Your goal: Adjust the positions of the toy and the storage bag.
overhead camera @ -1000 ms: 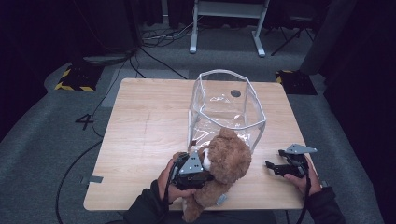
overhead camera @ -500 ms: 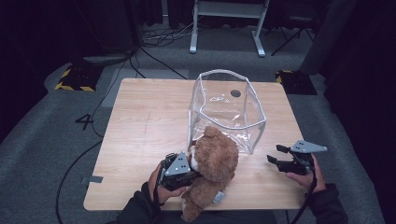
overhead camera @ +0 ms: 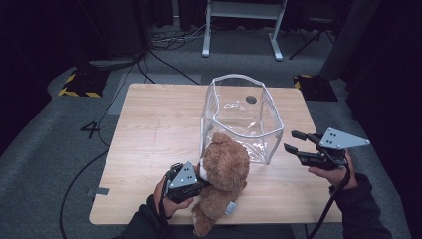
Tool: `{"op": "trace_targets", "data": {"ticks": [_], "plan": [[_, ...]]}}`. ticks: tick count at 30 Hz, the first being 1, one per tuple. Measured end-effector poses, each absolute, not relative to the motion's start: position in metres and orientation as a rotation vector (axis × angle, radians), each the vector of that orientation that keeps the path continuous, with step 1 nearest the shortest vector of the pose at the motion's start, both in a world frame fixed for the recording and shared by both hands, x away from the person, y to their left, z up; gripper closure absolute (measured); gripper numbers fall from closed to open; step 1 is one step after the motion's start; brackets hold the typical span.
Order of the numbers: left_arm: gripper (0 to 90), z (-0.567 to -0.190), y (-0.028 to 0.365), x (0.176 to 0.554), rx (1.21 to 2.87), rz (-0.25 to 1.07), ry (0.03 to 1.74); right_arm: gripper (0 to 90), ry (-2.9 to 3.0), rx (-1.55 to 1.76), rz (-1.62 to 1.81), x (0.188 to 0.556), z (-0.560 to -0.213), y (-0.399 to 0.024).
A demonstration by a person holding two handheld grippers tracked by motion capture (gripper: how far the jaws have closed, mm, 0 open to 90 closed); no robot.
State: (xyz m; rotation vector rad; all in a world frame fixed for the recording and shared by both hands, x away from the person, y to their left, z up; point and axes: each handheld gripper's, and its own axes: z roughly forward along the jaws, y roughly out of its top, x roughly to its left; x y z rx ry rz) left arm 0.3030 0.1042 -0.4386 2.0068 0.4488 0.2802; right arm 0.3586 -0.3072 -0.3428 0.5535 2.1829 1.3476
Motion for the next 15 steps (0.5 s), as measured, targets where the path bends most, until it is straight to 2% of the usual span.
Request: {"op": "trace_targets", "data": {"ticks": [9,15], "plan": [[86.2,-0.439,0.123,0.303,2.002,0.317,0.492,48.0,2.243,0.437,1.324,0.379,-0.314,-0.264],[86.2,-0.44,0.141,0.305,1.995,0.349,0.537,46.6,2.315,0.387,1.307,0.397,-0.313,-0.233]]}}
